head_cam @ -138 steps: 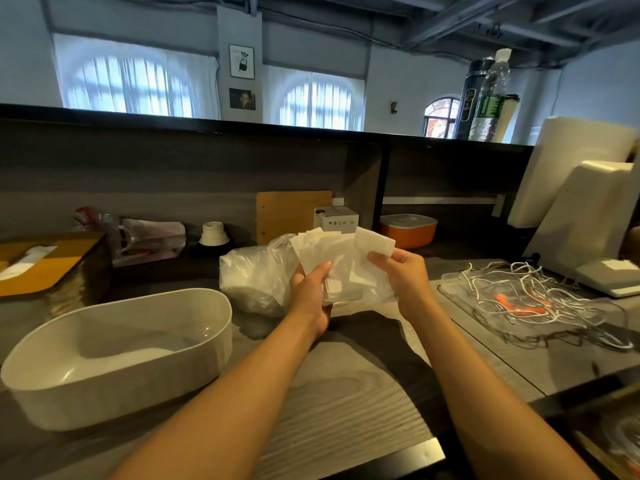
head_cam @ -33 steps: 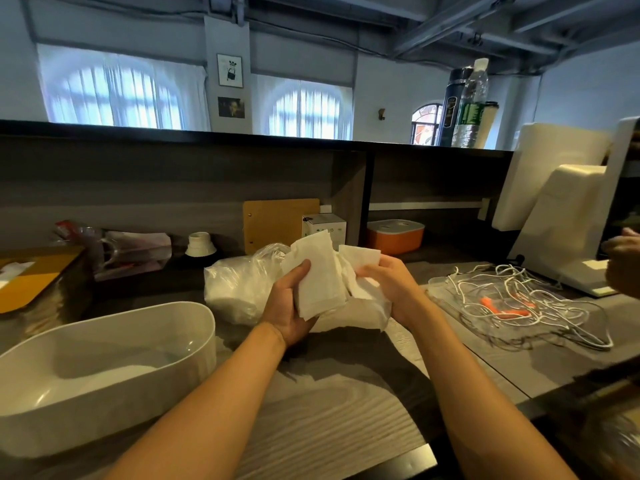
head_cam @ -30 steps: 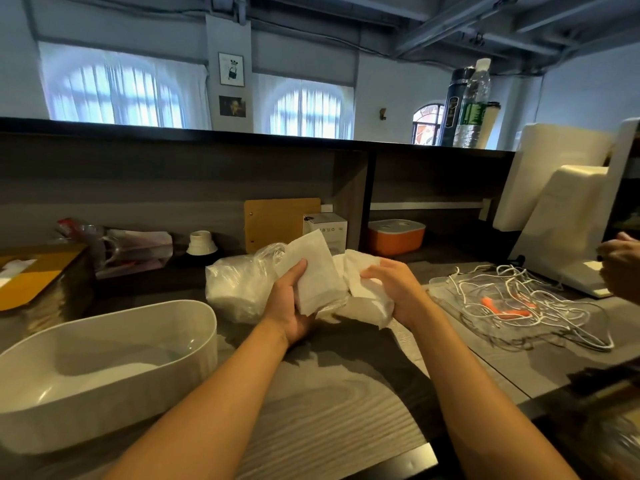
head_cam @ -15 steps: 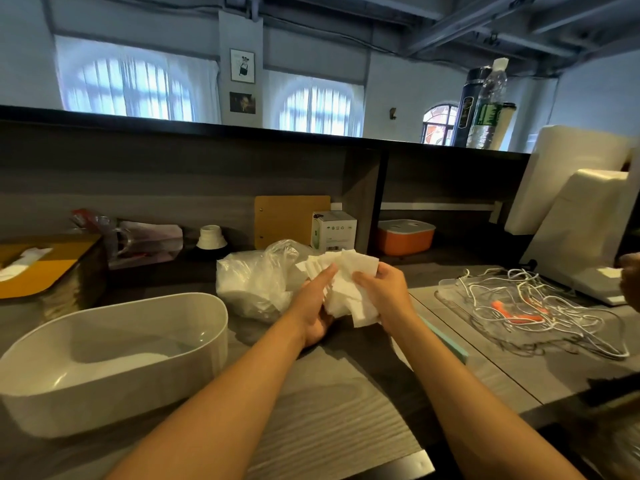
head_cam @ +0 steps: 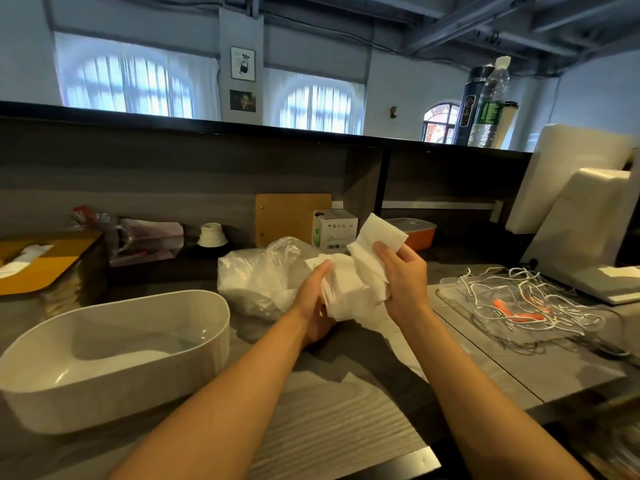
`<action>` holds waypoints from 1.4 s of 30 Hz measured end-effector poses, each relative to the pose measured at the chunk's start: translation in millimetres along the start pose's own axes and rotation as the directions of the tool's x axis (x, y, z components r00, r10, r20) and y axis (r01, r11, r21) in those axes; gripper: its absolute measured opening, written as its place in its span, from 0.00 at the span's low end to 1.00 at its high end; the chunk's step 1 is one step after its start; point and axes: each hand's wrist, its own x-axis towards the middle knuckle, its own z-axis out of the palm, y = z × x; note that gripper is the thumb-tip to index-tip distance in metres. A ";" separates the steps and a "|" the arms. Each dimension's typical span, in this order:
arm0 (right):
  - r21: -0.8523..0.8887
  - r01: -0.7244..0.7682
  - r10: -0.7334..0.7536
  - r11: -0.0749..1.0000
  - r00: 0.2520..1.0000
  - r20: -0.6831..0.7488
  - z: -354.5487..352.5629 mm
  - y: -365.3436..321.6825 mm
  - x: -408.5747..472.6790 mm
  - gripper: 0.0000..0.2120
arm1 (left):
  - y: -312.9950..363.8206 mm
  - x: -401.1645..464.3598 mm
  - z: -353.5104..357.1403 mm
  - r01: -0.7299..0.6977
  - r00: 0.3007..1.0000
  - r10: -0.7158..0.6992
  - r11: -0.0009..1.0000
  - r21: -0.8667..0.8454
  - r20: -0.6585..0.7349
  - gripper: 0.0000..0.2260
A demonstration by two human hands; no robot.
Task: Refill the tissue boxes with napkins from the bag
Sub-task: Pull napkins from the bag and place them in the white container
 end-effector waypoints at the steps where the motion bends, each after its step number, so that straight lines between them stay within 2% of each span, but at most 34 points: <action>1: -0.066 0.035 -0.036 0.997 0.999 -0.021 2.7 3.8 -0.3 0.06 | -0.2 1.2 -0.4 0.015 1.000 -0.015 1.000 0.017 0.027 0.22; 3: -0.203 0.073 -0.088 0.976 0.994 -0.069 5.6 14.1 -0.1 0.05 | -0.9 -0.3 1.8 0.032 0.998 -0.035 0.999 0.040 0.061 0.22; 5: -0.282 0.069 -0.104 0.957 0.988 -0.110 5.4 22.9 -0.5 0.02 | -2.3 -3.6 4.0 0.001 0.994 -0.012 0.995 0.100 0.106 0.18; 8: -0.330 0.085 -0.137 0.940 0.981 -0.138 3.7 30.1 0.2 0.03 | -6.9 -3.0 2.2 -0.091 0.983 0.046 0.961 0.259 0.176 0.21; 10: -0.346 0.080 -0.143 0.935 0.976 -0.163 3.6 29.6 1.3 0.03 | -8.8 -1.6 1.4 -0.125 0.984 0.073 0.934 0.334 0.164 0.21; 13: -0.302 0.036 -0.109 0.952 0.968 -0.226 -0.4 26.8 7.0 0.03 | -9.9 1.7 -0.7 -0.116 0.987 0.069 0.932 0.342 0.146 0.20; 16: -0.100 0.065 -0.089 0.993 0.962 -0.259 -11.9 11.7 14.0 0.07 | -6.2 3.7 -2.6 -0.040 0.997 0.027 0.980 0.196 0.073 0.18; 18: 0.010 0.098 -0.094 0.995 0.978 -0.185 -17.7 0.8 15.2 0.09 | -2.8 4.3 -2.7 0.030 0.999 -0.029 0.998 0.051 -0.013 0.16; 20: 0.026 0.092 -0.091 0.995 0.995 -0.030 -17.5 -3.9 13.2 0.09 | -0.9 5.7 -3.7 0.045 0.998 -0.046 0.998 -0.033 -0.032 0.19; 23: -0.181 0.096 -0.060 0.979 0.979 0.195 -11.2 -0.2 8.7 0.04 | -0.2 3.9 -3.6 0.038 0.998 -0.037 0.999 -0.028 0.052 0.24; 26: -0.439 0.069 0.054 0.896 0.964 0.261 -4.0 17.3 9.6 0.06 | -3.2 -0.1 -2.4 -0.028 0.996 0.018 0.993 0.115 0.087 0.24; 28: -0.488 0.100 0.043 0.867 0.961 0.274 -6.9 23.0 9.7 0.11 | -7.5 2.0 -3.8 -0.100 0.988 0.073 0.973 0.207 0.135 0.23; 32: -0.401 -0.042 0.130 0.915 0.972 0.197 -1.3 19.8 12.1 0.28 | -5.8 -1.5 -3.0 -0.151 0.978 0.098 0.941 0.302 0.185 0.20; 34: -0.119 -0.099 0.110 0.988 0.990 0.087 6.2 14.8 9.5 0.35 | -4.6 -4.5 -0.4 -0.161 0.967 0.071 0.916 0.367 0.245 0.25; 35: 0.009 -0.089 0.088 0.996 0.995 0.049 2.7 23.1 14.8 0.34 | -4.6 -5.7 1.0 -0.169 0.961 0.060 0.899 0.403 0.269 0.28; 37: -0.117 -0.217 0.234 0.969 0.958 0.166 -5.8 13.2 5.8 0.13 | -5.6 -5.8 2.6 -0.179 0.957 0.053 0.882 0.436 0.286 0.31; 38: -0.210 -0.242 0.286 0.947 0.934 0.216 -13.6 10.7 1.5 0.09 | -6.5 -5.0 2.9 -0.184 0.955 0.056 0.881 0.435 0.290 0.32; 40: -0.199 -0.169 0.209 0.965 0.957 0.200 -33.9 13.2 2.1 0.12 | -8.3 -6.3 5.1 -0.225 0.949 0.091 0.864 0.450 0.301 0.34; 42: -0.127 -0.106 0.119 0.986 0.988 0.097 -35.3 15.3 -1.6 0.16 | -10.7 -6.3 6.3 -0.282 0.946 0.158 0.828 0.484 0.282 0.36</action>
